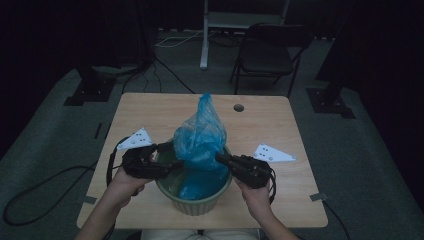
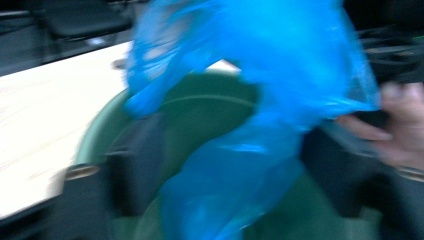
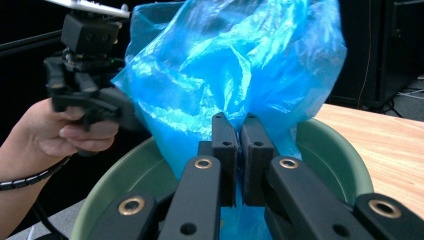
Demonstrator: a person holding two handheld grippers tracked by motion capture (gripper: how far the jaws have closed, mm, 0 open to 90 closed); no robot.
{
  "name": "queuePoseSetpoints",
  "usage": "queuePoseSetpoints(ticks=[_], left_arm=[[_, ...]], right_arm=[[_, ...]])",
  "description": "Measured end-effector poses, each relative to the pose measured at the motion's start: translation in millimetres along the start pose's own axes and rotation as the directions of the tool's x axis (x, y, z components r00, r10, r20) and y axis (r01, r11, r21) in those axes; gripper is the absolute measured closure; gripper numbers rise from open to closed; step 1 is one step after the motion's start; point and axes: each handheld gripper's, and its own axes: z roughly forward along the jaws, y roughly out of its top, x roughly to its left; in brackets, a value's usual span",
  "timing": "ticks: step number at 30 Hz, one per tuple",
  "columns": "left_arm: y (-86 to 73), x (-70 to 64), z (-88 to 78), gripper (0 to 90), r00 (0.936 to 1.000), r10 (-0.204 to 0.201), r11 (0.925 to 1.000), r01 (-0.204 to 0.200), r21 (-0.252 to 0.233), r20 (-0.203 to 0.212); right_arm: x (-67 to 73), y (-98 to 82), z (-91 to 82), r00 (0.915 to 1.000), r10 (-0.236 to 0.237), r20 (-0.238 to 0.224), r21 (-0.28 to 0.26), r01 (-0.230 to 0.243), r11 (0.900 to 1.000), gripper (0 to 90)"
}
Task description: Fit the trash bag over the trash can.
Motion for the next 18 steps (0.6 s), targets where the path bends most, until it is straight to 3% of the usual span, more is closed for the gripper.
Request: queuePoseSetpoints(ticks=[2, 3, 4, 6, 8, 14, 18], left_arm=[[1.1, -1.2, 1.3, 54.1, 0.9975, 0.026, 0.9994, -0.025, -0.023, 0.065], [2.1, -2.5, 2.3, 60.0, 0.9956, 0.029, 0.9993, -0.027, -0.024, 0.089], [3.2, -4.4, 3.4, 67.5, 0.9954, 0.035, 0.9992, -0.033, -0.023, 0.089], [4.8, -7.3, 6.3, 70.8, 0.9948, 0.044, 0.9989, -0.042, -0.019, 0.092], [5.9, -10.0, 9.0, 80.6, 0.9952, 0.057, 0.9983, -0.057, -0.011, 0.079], [4.7, -12.0, 8.9, 89.8, 0.9962, 0.087, 0.9962, -0.087, 0.004, -0.001], [0.3, -13.6, 5.3, 90.0, 0.9948, 0.102, 0.9947, -0.102, 0.016, 0.0]], right_arm=[[-1.2, -0.6, -0.4, 1.0, 0.006, -0.003, -0.001, -0.006, 1.0, 87.3], [-1.7, -1.0, -0.9, 0.9999, 0.01, -0.003, -0.001, -0.01, 1.0, 87.2], [-2.0, -1.4, -1.3, 0.9999, 0.014, -0.003, 0.0, -0.014, 1.0, 87.3], [-2.4, -1.7, -1.6, 0.9999, 0.013, -0.001, -0.001, -0.013, 1.0, 87.3], [-3.4, -2.3, -2.2, 0.9998, 0.018, 0.001, -0.001, -0.018, 1.0, 87.2], [0.8, -2.9, -8.8, 0.9999, 0.016, -0.001, -0.005, -0.016, 1.0, 87.2], [6.4, -5.8, -21.1, 0.9994, 0.03, -0.019, -0.001, -0.03, 1.0, 85.6]])
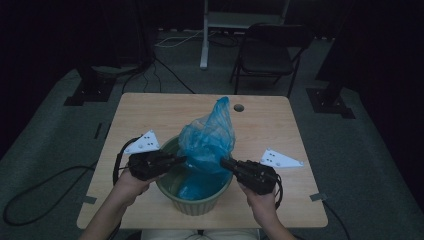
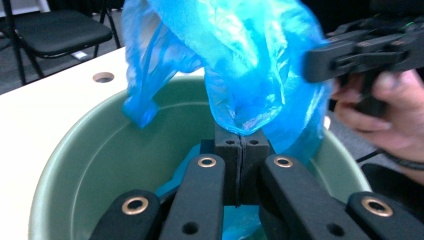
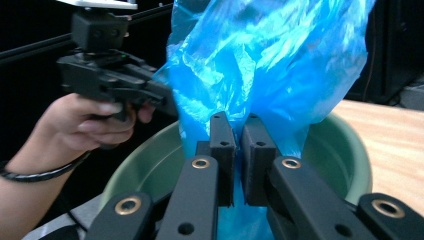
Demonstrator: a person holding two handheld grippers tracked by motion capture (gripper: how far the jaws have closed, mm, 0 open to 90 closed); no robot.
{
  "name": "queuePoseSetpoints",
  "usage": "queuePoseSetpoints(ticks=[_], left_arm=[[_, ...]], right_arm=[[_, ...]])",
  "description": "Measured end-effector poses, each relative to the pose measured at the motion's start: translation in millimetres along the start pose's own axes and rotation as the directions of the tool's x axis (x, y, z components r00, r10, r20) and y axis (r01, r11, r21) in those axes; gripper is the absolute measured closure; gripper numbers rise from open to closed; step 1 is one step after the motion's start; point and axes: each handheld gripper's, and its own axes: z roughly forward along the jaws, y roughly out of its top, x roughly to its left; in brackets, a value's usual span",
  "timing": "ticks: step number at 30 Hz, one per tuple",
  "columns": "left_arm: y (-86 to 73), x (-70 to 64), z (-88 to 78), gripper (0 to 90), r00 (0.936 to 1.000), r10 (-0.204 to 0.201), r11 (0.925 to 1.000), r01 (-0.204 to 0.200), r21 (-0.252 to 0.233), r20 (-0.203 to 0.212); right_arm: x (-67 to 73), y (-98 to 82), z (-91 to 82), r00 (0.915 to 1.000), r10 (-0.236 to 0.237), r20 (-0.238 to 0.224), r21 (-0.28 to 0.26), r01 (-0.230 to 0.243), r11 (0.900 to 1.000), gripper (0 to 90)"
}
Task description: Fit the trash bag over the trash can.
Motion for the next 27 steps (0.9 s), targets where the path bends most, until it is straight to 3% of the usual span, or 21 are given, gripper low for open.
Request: queuePoseSetpoints(ticks=[3, 7, 10, 12, 16, 19, 20, 22, 27], left_arm=[[-2.1, -3.9, -1.9, 90.0, 0.9998, 0.014, 0.9999, -0.014, 0.005, 0.013], [-3.9, -7.7, -2.9, 90.0, 0.9996, 0.029, 0.9996, -0.029, 0.007, -0.003], [-6.2, -4.9, -4.8, 90.0, 0.9999, 0.014, 0.9999, -0.014, -0.005, 0.01], [-7.9, -3.7, -5.9, 90.0, 0.9999, 0.007, 1.0, -0.007, -0.006, -0.008], [-10.7, -2.3, -6.0, 90.0, 0.9999, 0.004, 1.0, -0.004, -0.007, 0.013], [-11.1, -2.3, -3.0, 90.0, 0.9999, 0.002, 1.0, -0.002, 0.002, 0.012], [-11.1, -2.3, -3.0, 90.0, 0.9999, 0.002, 1.0, -0.002, 0.002, 0.012], [-10.8, -1.6, -1.2, 90.0, 1.0, 0.003, 1.0, -0.003, 0.004, 0.009], [-9.6, 0.0, -3.0, 90.0, 0.9997, -0.003, 1.0, 0.003, -0.007, 0.024]], right_arm=[[7.2, -8.6, -11.3, 1.0, 0.006, -0.003, 0.014, -0.006, 1.0, 85.6], [10.6, -24.1, -24.6, 0.9991, 0.041, 0.004, 0.03, -0.042, 0.999, 87.4], [9.2, -35.6, -33.5, 0.9967, 0.08, 0.013, 0.043, -0.081, 0.996, 87.5], [6.1, -42.1, -39.0, 0.9947, 0.099, 0.03, 0.052, -0.1, 0.994, 90.0], [-4.2, -50.8, -46.6, 0.9881, 0.136, 0.071, 0.055, -0.14, 0.989, 90.0], [-20.2, -43.9, -47.8, 0.9809, 0.144, 0.131, 0.032, -0.149, 0.988, 90.0], [-20.2, -43.9, -47.8, 0.9809, 0.144, 0.131, 0.032, -0.149, 0.988, 90.0], [-40.3, -22.5, -45.4, 0.9742, 0.158, 0.161, -0.017, -0.158, 0.987, 90.0], [-42.3, 15.7, -32.7, 0.9863, 0.11, 0.122, -0.03, -0.107, 0.994, 85.2]])
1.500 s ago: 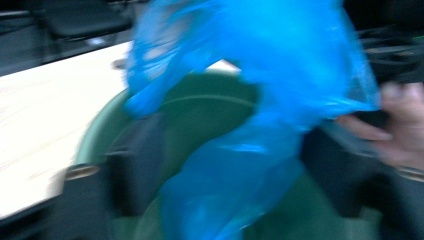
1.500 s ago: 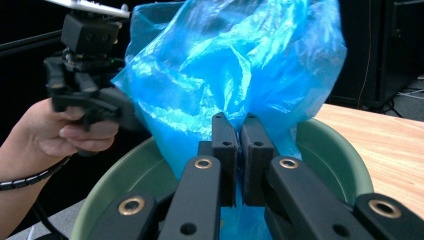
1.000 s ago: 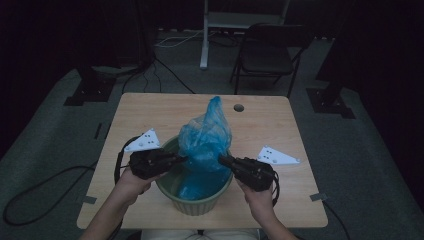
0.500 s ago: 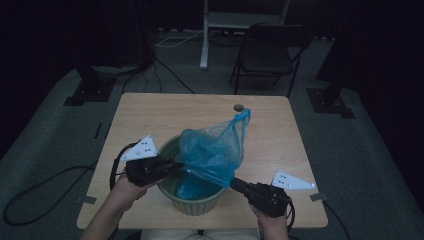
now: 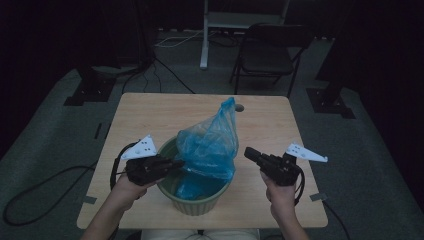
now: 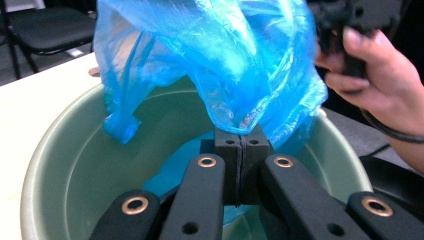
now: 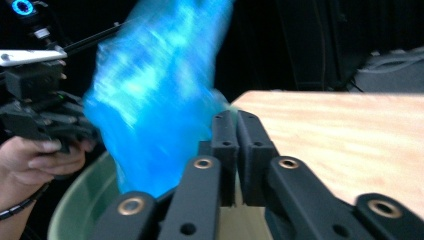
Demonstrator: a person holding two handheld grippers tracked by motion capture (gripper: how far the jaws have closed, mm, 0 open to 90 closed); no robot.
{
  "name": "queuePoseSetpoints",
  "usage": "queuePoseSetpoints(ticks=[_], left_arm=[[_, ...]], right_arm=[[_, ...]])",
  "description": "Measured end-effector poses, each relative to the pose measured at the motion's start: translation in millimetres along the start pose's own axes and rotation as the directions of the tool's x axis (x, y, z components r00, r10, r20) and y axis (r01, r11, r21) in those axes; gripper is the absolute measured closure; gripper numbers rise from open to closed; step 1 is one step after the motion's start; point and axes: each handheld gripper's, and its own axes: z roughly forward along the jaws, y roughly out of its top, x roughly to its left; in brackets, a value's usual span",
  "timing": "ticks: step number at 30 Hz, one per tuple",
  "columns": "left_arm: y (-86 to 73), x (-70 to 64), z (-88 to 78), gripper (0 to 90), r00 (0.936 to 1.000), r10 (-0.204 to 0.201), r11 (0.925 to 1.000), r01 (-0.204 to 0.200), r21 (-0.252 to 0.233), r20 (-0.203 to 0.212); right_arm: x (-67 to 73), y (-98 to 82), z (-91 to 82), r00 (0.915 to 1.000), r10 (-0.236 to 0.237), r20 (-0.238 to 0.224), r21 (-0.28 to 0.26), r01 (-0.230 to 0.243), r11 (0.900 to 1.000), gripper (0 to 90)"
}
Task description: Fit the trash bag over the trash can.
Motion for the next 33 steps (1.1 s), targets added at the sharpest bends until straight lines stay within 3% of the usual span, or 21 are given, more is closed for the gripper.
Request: queuePoseSetpoints(ticks=[2, 5, 9, 10, 13, 17, 19, 26, 33], left_arm=[[0.1, -0.2, -0.2, 90.0, 1.0, 0.001, 1.0, -0.001, 0.003, 0.005], [-0.1, -1.4, 0.0, 90.0, 0.9999, 0.01, 0.9999, -0.01, 0.01, 0.004], [0.0, -1.1, 0.8, 90.0, 1.0, 0.004, 0.9999, -0.004, 0.012, 0.007], [0.0, -0.9, 1.1, 90.0, 1.0, 0.007, 0.9999, -0.008, 0.013, 0.006], [0.0, -0.7, 1.3, 90.0, 1.0, 0.007, 0.9999, -0.007, 0.013, 0.005], [-0.5, -0.8, 1.2, 90.0, 1.0, 0.008, 0.9998, -0.008, 0.015, 0.004], [-1.0, -0.1, 0.7, 90.0, 1.0, 0.007, 0.9998, -0.007, 0.018, 0.004], [-4.6, 1.8, -5.1, 90.0, 1.0, -0.009, 0.9999, 0.009, 0.014, 0.002], [-8.5, 3.3, -10.9, 89.5, 0.9999, -0.013, 0.9998, 0.013, 0.015, 0.003]], right_arm=[[2.1, 10.6, 6.0, 0.9997, -0.002, -0.025, -0.016, 0.002, 1.0, 77.7], [-0.5, 23.9, 17.7, 0.9993, 0.002, -0.038, -0.003, -0.002, 1.0, 68.9], [-3.0, 35.1, 34.3, 0.9954, 0.021, -0.094, 0.019, -0.019, 1.0, 62.3], [-2.4, 36.8, 39.1, 0.996, 0.018, -0.087, 0.035, -0.015, 0.999, 60.4], [-4.7, 38.5, 51.7, 0.9978, 0.019, -0.064, 0.073, -0.014, 0.997, 62.1], [-12.1, 38.1, 58.8, 0.9971, 0.045, -0.061, 0.102, -0.038, 0.994, 90.0], [-13.0, 38.5, 58.0, 0.9971, 0.044, -0.062, 0.108, -0.037, 0.993, 90.0], [-4.7, 40.1, 28.9, 0.9988, -0.003, -0.05, 0.062, 0.006, 0.998, 90.0], [10.8, 18.1, -30.7, 0.9972, -0.001, -0.075, -0.015, 0.0, 1.0, 90.0]])
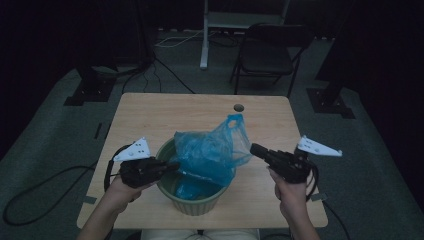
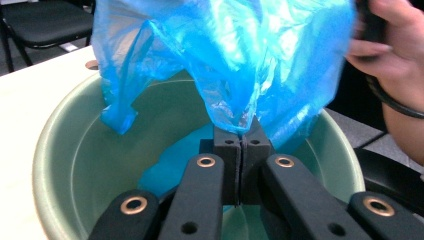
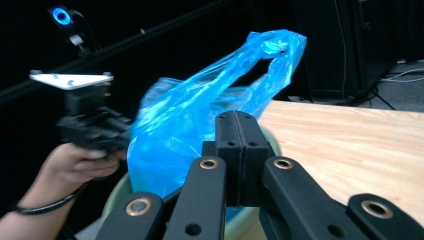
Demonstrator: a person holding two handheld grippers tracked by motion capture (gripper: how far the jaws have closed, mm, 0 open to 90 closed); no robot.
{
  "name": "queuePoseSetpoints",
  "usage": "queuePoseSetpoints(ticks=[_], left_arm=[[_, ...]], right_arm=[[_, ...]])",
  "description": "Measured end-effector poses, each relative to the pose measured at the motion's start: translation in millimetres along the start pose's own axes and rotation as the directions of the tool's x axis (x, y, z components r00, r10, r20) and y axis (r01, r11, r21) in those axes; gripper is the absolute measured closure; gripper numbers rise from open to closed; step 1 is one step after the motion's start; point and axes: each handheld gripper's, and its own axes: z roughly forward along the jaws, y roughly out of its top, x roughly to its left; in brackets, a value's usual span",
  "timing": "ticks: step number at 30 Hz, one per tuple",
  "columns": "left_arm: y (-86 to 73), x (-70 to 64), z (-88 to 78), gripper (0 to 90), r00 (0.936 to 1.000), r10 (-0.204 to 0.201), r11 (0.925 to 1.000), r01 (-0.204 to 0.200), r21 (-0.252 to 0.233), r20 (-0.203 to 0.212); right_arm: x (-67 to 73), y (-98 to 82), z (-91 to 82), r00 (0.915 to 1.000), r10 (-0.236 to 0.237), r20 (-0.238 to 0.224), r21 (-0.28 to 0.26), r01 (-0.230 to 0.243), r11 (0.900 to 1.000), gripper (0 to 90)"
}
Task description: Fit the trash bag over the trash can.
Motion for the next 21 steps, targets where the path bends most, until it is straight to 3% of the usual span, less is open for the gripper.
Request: queuePoseSetpoints(ticks=[2, 7, 10, 16, 18, 21], left_arm=[[-1.2, 0.2, -0.2, 89.7, 1.0, 0.0, 1.0, 0.0, 0.009, -0.005], [-5.0, -0.2, -3.4, 89.6, 1.0, 0.006, 0.9999, -0.005, 0.014, -0.005], [-6.8, -0.1, -6.8, 89.7, 0.9999, 0.001, 0.9999, -0.001, 0.013, -0.011], [-12.9, -0.9, -17.0, 89.9, 0.9992, 0.012, 0.9997, -0.011, 0.02, -0.038], [-15.4, -0.8, -18.4, 89.9, 0.9992, 0.011, 0.9995, -0.01, 0.029, -0.038], [-18.1, -0.8, -16.7, 89.8, 0.9999, 0.007, 0.9994, -0.007, 0.033, -0.008]], right_arm=[[2.8, -11.7, -13.9, 0.9999, 0.006, 0.009, -0.004, -0.006, 1.0, 90.0], [-5.0, -38.7, -35.4, 0.9962, 0.085, 0.017, -0.011, -0.085, 0.996, 90.0], [-15.7, -57.6, -37.6, 0.9896, 0.108, 0.095, 0.033, -0.111, 0.993, 90.0], [-43.3, -89.5, -24.2, 0.9655, 0.175, 0.192, 0.141, -0.204, 0.969, 90.0], [-51.5, -99.7, -19.9, 0.958, 0.213, 0.192, 0.163, -0.245, 0.956, 90.0], [-56.6, -109.5, -14.5, 0.9525, 0.233, 0.196, 0.19, -0.27, 0.944, 90.0]])
